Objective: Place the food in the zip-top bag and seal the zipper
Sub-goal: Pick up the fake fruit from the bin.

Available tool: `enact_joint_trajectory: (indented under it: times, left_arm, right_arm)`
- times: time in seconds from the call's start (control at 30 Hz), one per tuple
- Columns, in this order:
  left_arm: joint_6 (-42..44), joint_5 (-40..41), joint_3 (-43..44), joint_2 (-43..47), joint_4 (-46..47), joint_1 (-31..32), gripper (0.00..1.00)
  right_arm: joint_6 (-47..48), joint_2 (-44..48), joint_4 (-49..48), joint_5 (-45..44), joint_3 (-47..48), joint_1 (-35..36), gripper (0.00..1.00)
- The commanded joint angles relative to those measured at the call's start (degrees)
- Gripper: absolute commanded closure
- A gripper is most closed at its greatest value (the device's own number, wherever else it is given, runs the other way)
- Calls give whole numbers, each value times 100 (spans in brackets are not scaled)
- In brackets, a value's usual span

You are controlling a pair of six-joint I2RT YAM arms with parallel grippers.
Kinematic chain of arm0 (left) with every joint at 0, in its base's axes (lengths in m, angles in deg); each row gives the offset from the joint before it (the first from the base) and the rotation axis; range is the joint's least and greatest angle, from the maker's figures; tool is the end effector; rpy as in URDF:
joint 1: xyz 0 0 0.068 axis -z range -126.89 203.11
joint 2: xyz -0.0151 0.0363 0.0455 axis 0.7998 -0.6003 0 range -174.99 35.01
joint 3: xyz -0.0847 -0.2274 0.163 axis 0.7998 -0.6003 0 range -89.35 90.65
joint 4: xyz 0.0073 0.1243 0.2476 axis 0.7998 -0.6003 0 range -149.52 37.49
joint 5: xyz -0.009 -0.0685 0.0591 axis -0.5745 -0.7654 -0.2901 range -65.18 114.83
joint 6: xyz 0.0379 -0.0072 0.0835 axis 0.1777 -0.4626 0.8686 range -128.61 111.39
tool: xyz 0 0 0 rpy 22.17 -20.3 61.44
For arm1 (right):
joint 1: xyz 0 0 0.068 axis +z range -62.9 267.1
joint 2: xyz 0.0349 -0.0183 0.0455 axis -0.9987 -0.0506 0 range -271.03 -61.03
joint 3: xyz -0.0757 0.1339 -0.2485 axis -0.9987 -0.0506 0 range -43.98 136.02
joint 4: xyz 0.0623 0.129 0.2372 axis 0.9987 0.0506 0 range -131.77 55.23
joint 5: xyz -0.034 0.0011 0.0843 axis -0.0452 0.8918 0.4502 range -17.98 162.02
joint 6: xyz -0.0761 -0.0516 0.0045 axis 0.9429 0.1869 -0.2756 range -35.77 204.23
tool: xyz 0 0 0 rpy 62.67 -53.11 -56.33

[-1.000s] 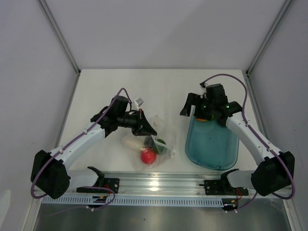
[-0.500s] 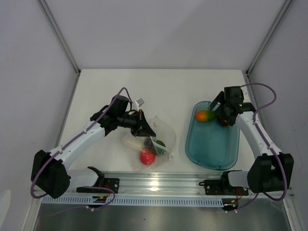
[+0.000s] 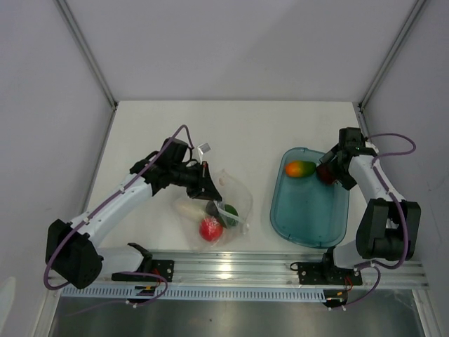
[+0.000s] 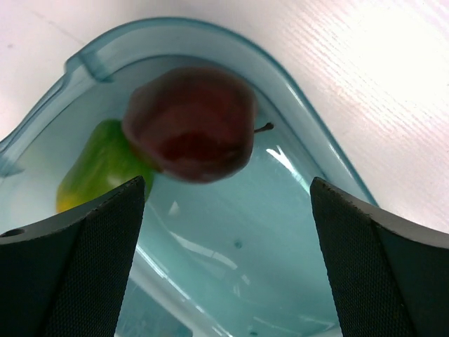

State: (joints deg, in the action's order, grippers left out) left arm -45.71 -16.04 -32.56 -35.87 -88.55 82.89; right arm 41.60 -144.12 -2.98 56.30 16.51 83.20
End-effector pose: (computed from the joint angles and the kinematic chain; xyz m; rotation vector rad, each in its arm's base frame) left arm 0.2186 -0.1874 0.2717 0.1866 2.6429 -1.3414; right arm 0.3216 -0.0444 0.2154 1.1027 2.3346 -0.1179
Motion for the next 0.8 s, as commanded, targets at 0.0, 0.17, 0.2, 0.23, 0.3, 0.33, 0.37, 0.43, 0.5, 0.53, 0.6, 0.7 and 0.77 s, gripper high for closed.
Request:
enact_joint_trajectory:
  times: [0.0,0.17,0.2,0.23,0.3,0.33,0.37,0.43,0.5,0.53,0.6,0.7,0.77]
  left_arm:
    - [405,122,-133,214,-1,10,99]
    - [388,87,-335,258,157,10,99]
    - [371,52,-362,258,201,2,100]
    - [370,43,-371,249,219,10,99]
    - [405,26,-354,223,193,10,100]
    - [414,17,-327,197,167,10,99]
    - [414,17,-318,196,158,10,99]
    - [423,17,-283,179,132,10,99]
    - [441,8,-230,144,88,10,99]
    - [449,8,-204,135,61,10,99]
    - [458,17,-143,109,9,10,99]
    - [467,17,-29,65,-106,10,99]
    - [450,17,33,56,-193,10,99]
  right_arm:
    - [-17,-207,-231,-405,261,-32,0]
    - [-17,-550,-424,-475,411,-40,1]
    - [0,-629,-468,-484,472,-41,1]
    - [-8,-673,-486,-493,499,-32,1]
    - [0,-770,-556,-475,534,-41,1]
    - [-8,-788,-591,-475,525,-41,1]
    - [-8,-814,-600,-458,517,-41,1]
    - [-26,-902,-644,-431,482,-41,1]
    - [-52,-989,-688,-362,412,-32,0]
    - [-52,-1025,-723,-326,376,-32,1]
    - [-79,-1069,-811,-256,297,-32,1]
    - [-87,-1165,-881,-177,218,-23,2]
    - [-87,-1174,-899,-176,192,-23,5]
